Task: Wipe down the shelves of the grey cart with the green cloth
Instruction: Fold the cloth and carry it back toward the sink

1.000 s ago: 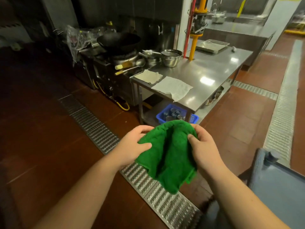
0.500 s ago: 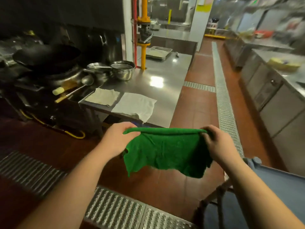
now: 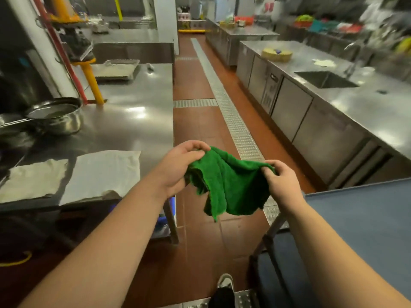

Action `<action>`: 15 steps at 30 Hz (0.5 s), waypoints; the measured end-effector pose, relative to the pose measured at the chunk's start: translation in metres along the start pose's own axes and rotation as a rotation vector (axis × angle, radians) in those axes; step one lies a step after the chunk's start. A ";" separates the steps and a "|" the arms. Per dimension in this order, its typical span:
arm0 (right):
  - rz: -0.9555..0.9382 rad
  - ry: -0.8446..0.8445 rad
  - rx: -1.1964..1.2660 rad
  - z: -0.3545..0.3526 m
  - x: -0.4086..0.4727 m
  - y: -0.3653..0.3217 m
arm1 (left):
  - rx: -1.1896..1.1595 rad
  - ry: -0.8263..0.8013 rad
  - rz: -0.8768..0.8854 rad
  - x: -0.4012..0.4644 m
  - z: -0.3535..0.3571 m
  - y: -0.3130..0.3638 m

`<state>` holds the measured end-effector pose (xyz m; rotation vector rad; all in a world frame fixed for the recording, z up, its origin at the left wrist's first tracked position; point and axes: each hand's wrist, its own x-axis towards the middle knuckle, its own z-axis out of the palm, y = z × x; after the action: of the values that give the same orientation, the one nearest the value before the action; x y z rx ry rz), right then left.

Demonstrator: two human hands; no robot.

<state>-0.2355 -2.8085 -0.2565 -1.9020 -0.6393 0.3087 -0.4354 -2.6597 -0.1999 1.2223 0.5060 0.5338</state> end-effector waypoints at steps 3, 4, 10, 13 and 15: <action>0.058 -0.029 -0.008 0.006 0.044 0.008 | 0.117 -0.013 -0.003 0.067 0.024 -0.001; 0.045 -0.004 -0.002 0.007 0.057 0.007 | 0.150 -0.009 -0.010 0.089 0.032 -0.002; -0.158 -0.399 0.163 -0.002 0.115 -0.023 | 0.330 0.054 -0.092 0.217 0.059 -0.013; -0.189 -0.494 0.021 0.005 0.168 -0.026 | 0.322 0.049 -0.145 0.270 0.059 -0.012; -0.201 -0.459 -0.005 0.012 0.200 -0.024 | 0.278 0.061 -0.173 0.297 0.059 -0.007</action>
<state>-0.0831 -2.6796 -0.2245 -1.7628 -1.1276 0.6221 -0.1686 -2.5177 -0.2142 1.4140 0.7488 0.3614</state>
